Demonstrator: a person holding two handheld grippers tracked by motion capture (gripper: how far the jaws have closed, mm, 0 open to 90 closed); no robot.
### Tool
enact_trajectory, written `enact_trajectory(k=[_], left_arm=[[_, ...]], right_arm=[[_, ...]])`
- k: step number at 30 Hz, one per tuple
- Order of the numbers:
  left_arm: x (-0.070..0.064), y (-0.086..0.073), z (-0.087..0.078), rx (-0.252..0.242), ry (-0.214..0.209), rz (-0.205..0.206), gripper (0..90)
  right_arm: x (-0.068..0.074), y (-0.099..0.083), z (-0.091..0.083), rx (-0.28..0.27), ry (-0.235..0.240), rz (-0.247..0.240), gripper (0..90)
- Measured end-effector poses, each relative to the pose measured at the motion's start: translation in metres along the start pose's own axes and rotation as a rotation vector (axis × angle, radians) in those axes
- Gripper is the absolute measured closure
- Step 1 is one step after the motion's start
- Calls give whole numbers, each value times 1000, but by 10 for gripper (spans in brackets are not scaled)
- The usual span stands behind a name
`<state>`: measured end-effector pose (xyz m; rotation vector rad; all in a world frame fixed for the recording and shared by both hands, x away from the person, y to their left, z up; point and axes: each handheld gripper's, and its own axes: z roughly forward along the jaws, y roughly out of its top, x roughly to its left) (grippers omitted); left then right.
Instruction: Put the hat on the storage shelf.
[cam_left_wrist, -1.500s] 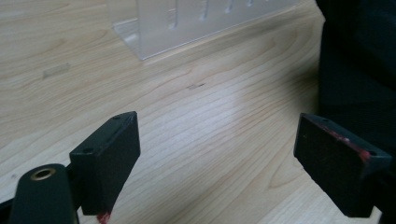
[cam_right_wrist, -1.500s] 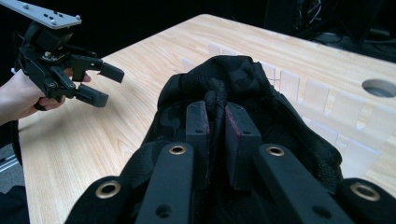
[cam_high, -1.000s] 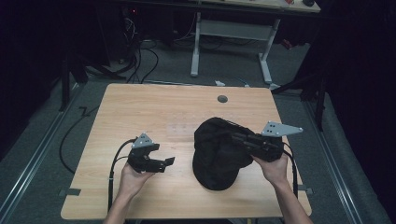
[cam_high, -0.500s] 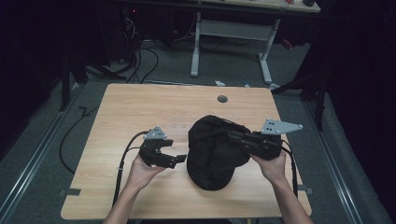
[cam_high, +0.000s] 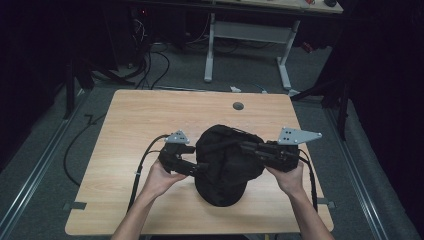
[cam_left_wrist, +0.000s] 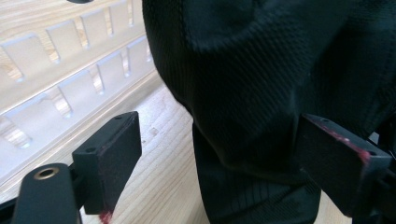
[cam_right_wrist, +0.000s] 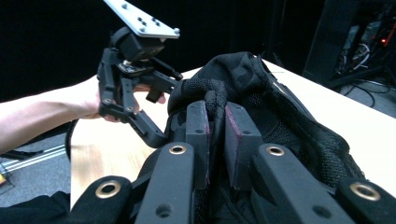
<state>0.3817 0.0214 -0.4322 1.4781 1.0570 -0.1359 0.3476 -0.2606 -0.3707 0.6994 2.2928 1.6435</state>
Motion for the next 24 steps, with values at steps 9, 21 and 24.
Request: enact_trajectory(k=[9,21,24], left_arm=[[-7,-3,6,55,-38,12,188],[-10,-7,-3,91,-76,54,425],[-12,-8,-6,98,-90,66,465]], right_arm=[[0,0,3,-14,23,-7,814],[0,6,7,-8,-45,-58,811],[0,8,8,-14,-60,-66,810]])
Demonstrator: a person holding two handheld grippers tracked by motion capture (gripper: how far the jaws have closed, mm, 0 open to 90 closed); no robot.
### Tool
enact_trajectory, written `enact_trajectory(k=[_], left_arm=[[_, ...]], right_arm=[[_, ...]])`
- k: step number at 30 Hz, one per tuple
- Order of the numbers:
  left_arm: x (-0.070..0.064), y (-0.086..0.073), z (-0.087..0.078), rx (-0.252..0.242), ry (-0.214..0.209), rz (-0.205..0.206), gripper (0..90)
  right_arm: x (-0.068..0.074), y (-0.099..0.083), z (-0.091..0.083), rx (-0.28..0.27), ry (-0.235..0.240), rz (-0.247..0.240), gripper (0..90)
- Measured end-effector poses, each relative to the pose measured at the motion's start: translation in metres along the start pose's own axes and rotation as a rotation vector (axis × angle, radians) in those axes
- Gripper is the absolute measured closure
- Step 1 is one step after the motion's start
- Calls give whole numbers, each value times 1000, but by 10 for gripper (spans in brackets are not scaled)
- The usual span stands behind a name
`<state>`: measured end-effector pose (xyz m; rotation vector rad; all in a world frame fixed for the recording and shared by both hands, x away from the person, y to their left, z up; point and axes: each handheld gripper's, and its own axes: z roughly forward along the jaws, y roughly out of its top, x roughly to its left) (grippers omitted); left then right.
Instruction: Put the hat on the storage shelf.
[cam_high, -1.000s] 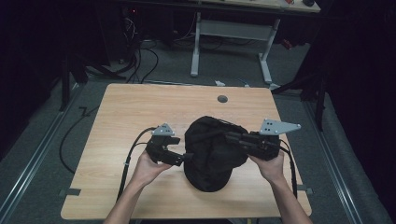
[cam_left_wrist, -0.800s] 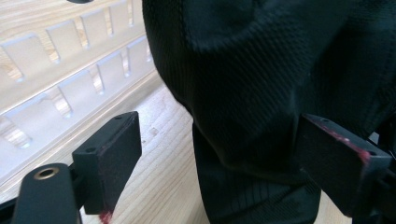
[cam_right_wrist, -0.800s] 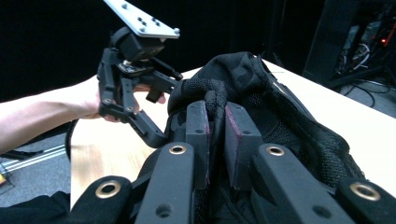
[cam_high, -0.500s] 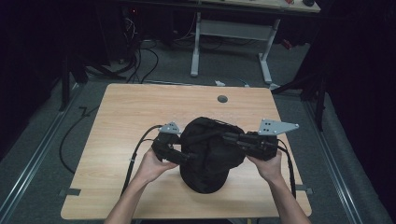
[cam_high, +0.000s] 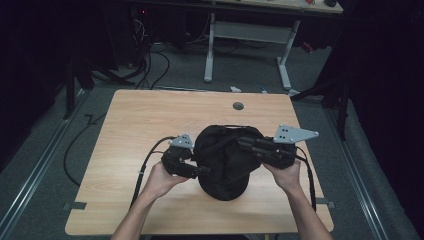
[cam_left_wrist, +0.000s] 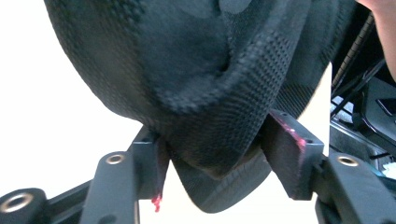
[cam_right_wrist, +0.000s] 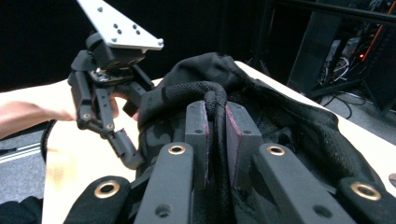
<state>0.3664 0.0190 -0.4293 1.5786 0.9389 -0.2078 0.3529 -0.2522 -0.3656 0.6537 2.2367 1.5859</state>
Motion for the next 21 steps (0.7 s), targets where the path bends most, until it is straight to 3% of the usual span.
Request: enact_trajectory(k=[9,21], left_arm=[[-4,-1,-9,-6,-46,3,574],[-11,-4,-14,18,-70,17,652]], right_arm=[[-1,2,4,-6,-46,-16,806],[-4,0,8,-17,-50,-14,801]])
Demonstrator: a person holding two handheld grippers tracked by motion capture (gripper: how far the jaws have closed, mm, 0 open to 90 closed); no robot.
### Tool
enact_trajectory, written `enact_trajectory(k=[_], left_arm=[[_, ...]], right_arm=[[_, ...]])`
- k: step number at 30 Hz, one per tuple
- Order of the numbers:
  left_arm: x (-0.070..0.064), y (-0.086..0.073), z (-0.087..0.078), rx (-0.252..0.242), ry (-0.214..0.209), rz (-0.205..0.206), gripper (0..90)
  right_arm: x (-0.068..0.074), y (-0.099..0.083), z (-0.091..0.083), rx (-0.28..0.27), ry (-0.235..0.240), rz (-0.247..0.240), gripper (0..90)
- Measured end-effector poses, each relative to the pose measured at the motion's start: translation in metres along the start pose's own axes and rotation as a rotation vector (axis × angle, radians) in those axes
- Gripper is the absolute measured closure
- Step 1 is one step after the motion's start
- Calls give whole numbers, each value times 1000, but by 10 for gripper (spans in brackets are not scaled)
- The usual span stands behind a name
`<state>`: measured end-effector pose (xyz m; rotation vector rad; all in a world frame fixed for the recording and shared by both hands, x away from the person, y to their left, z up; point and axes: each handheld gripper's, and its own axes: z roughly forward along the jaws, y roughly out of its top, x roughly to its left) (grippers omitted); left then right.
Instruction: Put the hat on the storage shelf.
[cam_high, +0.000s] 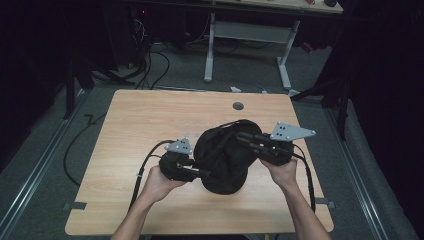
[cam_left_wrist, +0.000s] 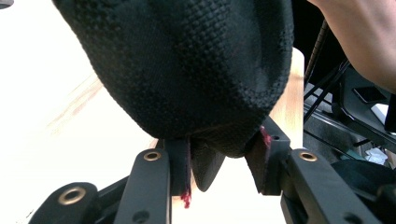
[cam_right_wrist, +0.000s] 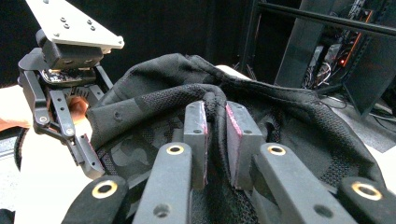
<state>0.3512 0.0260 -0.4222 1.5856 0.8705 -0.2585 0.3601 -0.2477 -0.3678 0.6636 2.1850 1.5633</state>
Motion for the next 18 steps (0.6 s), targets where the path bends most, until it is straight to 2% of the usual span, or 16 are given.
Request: enact_trajectory(k=[5,10,15,18], left_arm=[[-7,0,-5,-17,-11,3,672],[-10,-1,-10,-49,-13,-10,689],[-12,-3,-14,-74,-2,-13,703],[-11,-3,-18,-86,9,-18,709]], right_arm=[[-3,0,-2,-21,14,19,786],[-4,1,-4,-42,25,29,765],[-4,1,-4,-42,30,40,717],[-4,1,-3,-39,33,57,652]])
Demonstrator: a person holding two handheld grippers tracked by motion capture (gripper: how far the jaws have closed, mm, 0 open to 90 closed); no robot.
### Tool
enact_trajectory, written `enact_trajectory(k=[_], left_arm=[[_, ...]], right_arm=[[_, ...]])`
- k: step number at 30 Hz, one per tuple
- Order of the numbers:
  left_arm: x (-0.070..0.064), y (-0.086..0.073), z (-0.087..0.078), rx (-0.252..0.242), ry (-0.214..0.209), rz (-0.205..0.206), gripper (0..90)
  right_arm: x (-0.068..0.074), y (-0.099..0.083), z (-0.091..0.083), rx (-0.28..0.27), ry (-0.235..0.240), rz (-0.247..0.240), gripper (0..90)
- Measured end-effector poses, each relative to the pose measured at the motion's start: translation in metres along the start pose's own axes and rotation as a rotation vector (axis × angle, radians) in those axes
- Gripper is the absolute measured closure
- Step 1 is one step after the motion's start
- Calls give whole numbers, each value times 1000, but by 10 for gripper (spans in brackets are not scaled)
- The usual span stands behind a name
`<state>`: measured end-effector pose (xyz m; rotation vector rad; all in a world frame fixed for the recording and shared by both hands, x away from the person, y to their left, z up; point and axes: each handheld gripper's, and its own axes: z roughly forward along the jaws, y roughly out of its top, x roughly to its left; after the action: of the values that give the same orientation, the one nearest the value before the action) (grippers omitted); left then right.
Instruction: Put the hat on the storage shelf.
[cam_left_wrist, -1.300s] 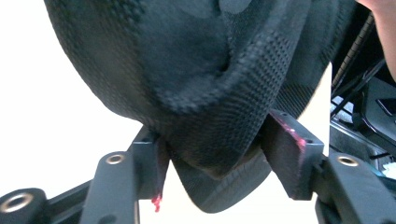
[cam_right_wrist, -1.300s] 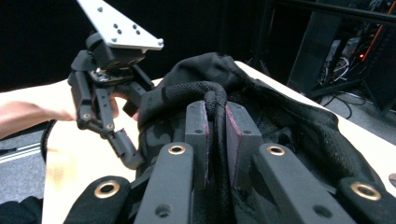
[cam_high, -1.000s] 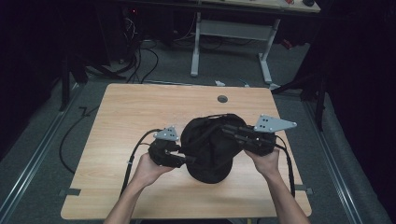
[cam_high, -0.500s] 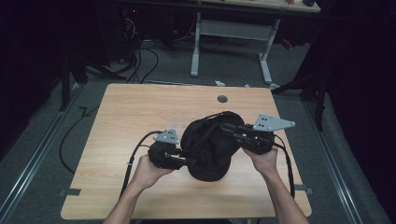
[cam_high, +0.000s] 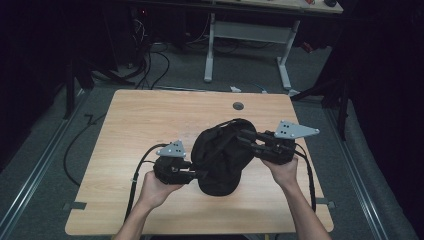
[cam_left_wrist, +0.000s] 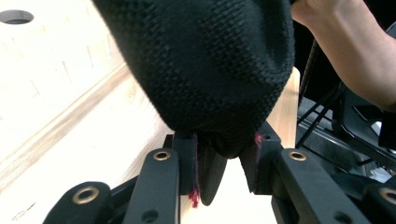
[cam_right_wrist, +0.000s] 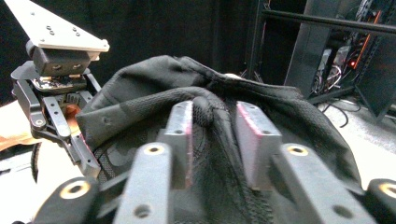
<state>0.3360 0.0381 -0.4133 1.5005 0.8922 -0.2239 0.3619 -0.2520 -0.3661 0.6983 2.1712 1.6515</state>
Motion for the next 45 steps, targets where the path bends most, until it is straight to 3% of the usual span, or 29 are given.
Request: enact_trajectory(k=[9,15,17,22,30,31,32,37,45], left_arm=[[2,3,-13,-54,23,-7,715],[3,8,-23,-108,36,-12,712],[4,10,-26,-124,45,-12,710],[8,14,-32,-173,79,-16,708],[14,21,-40,-240,130,-15,708],[15,21,-41,-249,137,-15,708],[16,22,-42,-258,141,-18,708],[19,26,-45,-291,161,-20,708],[25,35,-47,-347,204,-17,707]], right_arm=[[0,0,-6,9,-43,25,429],[-6,-11,-17,35,-76,77,393],[-11,-25,-18,97,-128,116,396],[-18,-51,-16,155,-187,198,395],[-29,-112,-8,316,-363,259,398],[-29,-112,-8,316,-363,259,398],[-31,-123,-6,351,-402,272,399],[-35,-141,-4,400,-465,281,397],[-40,-161,1,470,-572,271,421]])
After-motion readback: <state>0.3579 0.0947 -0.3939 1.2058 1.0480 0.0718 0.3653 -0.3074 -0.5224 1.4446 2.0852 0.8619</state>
